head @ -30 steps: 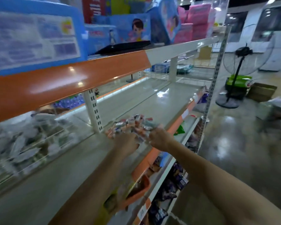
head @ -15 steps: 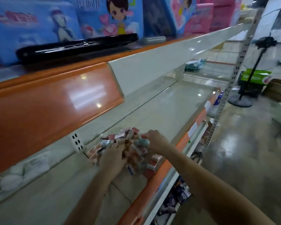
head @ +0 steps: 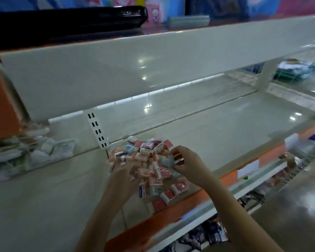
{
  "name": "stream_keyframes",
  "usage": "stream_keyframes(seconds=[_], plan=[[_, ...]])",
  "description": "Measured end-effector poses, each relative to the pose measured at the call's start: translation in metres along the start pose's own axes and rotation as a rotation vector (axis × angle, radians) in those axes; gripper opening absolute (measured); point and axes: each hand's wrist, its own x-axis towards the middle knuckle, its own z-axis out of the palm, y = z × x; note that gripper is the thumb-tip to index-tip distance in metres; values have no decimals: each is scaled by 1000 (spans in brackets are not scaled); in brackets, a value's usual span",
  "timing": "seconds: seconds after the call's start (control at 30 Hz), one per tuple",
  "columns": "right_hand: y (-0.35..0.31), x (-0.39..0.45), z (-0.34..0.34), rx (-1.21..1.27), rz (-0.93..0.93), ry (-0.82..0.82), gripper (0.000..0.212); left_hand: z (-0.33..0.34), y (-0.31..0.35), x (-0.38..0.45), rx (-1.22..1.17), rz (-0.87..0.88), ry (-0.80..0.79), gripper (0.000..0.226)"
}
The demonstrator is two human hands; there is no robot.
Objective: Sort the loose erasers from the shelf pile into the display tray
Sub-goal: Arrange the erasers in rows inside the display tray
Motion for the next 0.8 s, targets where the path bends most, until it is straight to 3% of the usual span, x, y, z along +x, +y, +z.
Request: stream_keyframes(seconds=[0.17, 0.3, 0.5, 0.8], plan=[[-15, -7, 4, 334, -45, -185, 34, -21, 1, -32, -165, -158, 129, 9], [-35, -10, 23, 520, -102, -313, 33, -40, -5, -59, -402, -338, 236, 27], [-86, -21, 70, 715, -158, -516, 32, -81, -19, -114, -682, -517, 354, 17], [-184, -59, 174, 799, -258, -748, 32, -148, -68, -228, -680, -657, 587, 22]])
